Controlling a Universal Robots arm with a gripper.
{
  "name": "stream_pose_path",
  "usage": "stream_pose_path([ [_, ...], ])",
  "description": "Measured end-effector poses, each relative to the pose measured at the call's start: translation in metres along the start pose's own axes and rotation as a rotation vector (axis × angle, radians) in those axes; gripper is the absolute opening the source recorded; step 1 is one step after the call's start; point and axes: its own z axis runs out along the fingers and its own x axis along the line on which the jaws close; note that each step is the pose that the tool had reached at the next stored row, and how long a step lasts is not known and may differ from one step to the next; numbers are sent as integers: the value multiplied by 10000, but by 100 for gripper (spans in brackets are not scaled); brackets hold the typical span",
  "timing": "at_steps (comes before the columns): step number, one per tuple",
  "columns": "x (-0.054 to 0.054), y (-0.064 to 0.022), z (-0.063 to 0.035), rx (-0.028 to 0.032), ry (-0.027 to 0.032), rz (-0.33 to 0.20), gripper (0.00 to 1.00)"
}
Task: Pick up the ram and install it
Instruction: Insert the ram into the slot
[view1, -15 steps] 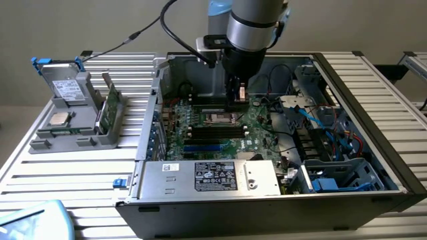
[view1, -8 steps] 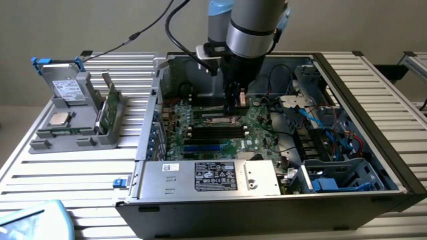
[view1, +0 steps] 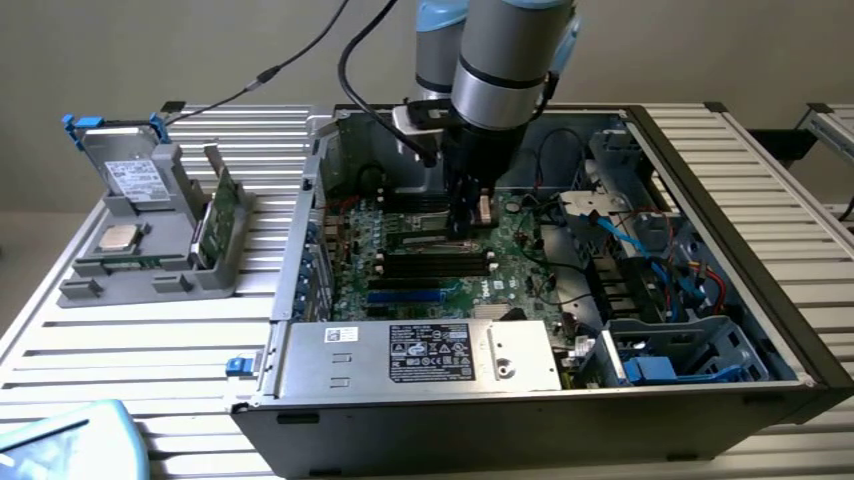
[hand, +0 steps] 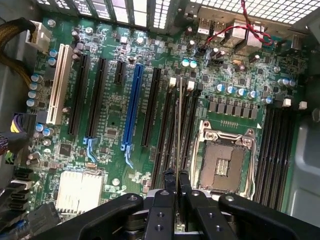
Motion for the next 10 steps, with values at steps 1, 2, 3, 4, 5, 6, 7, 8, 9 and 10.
stream_pose_path([
  [1, 1, -1, 11, 1, 16, 50, 14],
  [2, 2, -2, 25, 7, 17, 148, 14],
  [3, 3, -3, 37, 13, 20, 241, 14],
  [4, 4, -4, 48, 18, 26, 325, 14],
  [5, 5, -5, 59, 23, 33, 416, 14],
  [6, 5, -6, 70, 28, 40, 504, 14],
  [7, 6, -6, 77, 27, 53, 579, 14],
  [8, 7, -7, 83, 21, 69, 648, 14],
  [9, 7, -7, 89, 9, 89, 711, 14],
  [10, 7, -7, 91, -22, 119, 761, 14],
])
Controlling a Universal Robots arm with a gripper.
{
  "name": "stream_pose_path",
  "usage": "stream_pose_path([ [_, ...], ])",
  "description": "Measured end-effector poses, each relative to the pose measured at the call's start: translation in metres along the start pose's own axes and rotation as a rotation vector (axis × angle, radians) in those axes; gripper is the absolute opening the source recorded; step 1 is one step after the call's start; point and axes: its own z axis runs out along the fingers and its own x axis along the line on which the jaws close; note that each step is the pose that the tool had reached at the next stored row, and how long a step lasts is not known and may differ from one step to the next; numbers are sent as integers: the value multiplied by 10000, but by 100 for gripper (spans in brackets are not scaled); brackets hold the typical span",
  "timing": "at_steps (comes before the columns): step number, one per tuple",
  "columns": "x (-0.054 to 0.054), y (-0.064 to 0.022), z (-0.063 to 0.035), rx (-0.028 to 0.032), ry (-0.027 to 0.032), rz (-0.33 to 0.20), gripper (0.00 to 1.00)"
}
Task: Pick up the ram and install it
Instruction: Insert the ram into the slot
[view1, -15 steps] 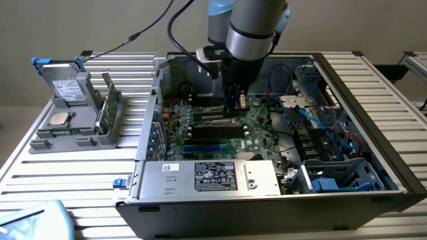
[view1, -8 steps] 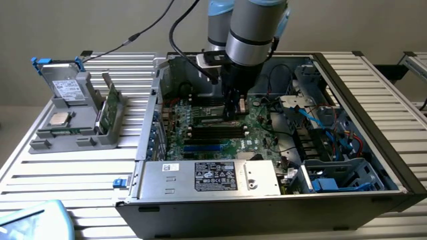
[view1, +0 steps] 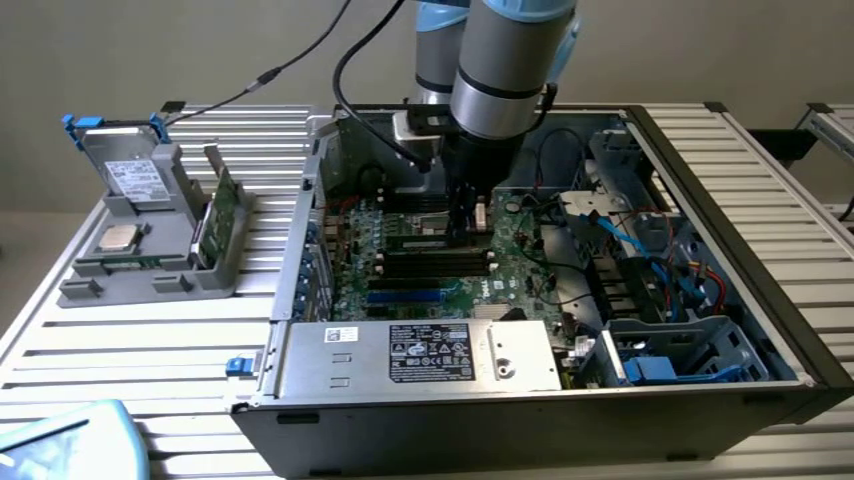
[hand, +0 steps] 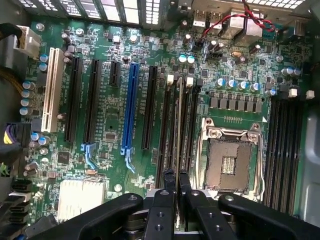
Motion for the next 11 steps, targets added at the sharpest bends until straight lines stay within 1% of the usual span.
stream_pose_path([
  [3, 0, 0, 6, -129, 118, 127, 14],
  [4, 0, -1, 8, -159, 166, 168, 14],
  [5, 1, -1, 12, -171, 219, 206, 14],
  [9, 2, -4, 36, -181, 418, 330, 14],
  [11, -4, -6, 55, -183, 460, 377, 14],
])
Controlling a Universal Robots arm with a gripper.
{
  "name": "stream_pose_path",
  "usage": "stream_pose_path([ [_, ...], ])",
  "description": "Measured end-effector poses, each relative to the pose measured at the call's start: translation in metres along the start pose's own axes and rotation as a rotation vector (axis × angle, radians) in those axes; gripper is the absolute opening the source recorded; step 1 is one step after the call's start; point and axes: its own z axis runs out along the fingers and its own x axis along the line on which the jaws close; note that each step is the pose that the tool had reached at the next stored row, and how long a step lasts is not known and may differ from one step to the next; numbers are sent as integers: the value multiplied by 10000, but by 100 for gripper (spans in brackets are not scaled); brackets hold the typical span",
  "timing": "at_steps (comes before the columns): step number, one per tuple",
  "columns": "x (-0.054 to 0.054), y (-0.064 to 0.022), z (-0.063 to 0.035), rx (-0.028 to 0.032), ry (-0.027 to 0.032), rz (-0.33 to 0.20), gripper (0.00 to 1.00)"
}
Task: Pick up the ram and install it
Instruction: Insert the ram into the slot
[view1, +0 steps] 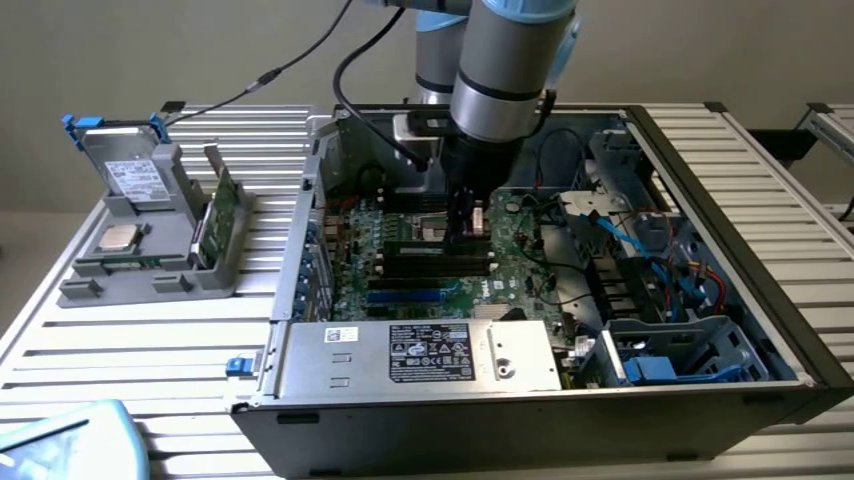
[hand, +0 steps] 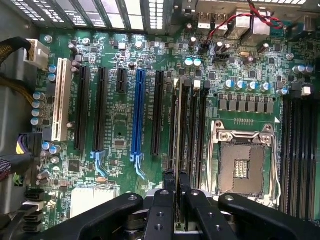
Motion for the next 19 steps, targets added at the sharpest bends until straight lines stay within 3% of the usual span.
stream_pose_path([
  [5, -42, -9, 61, -2, 50, 42, 14],
  [9, -58, -15, 96, -6, 129, 54, 14],
  [15, -58, -14, 97, -2, 132, 56, 14],
  [19, -58, -16, 116, 95, 135, 56, 14],
])
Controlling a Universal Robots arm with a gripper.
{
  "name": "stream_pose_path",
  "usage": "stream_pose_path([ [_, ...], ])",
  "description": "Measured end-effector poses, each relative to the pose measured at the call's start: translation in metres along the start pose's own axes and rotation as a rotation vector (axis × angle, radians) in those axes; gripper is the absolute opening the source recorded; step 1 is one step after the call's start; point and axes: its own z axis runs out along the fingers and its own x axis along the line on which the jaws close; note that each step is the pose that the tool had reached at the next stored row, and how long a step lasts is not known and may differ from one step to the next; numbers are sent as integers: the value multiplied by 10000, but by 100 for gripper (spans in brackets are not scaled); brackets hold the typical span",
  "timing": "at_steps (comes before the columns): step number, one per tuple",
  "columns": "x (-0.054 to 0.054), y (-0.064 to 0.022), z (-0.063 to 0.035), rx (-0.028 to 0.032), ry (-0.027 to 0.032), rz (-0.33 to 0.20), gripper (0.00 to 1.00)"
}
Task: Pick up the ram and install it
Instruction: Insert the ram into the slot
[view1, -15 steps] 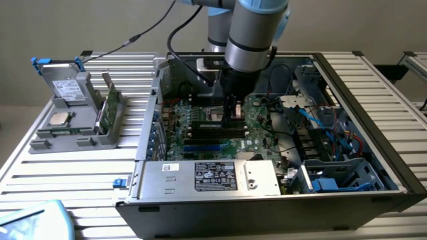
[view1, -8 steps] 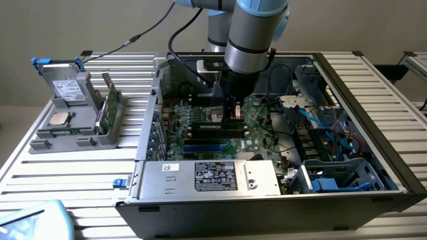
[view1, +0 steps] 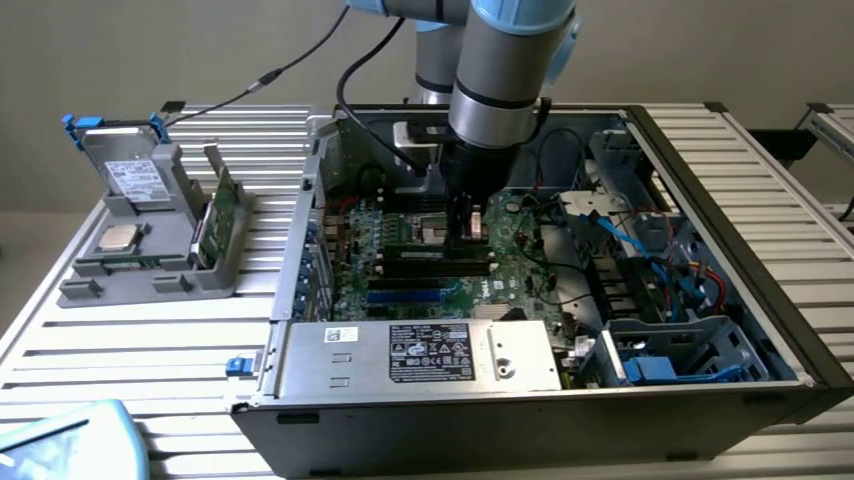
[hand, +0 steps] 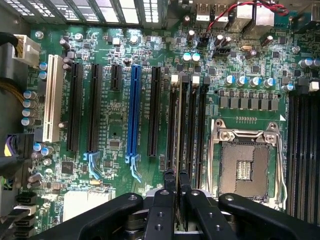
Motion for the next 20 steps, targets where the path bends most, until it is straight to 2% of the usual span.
stream_pose_path([
  [1, 0, -1, 8, 19, 2, -1, 14],
  [7, 0, 0, 12, 18, 2, -1, 14],
  [11, 1, 2, 12, -17, 7, 1, 14],
  [14, 4, 1, 14, -21, 15, 8, 14],
  [20, 5, 1, 14, 20, 113, 20, 14],
])
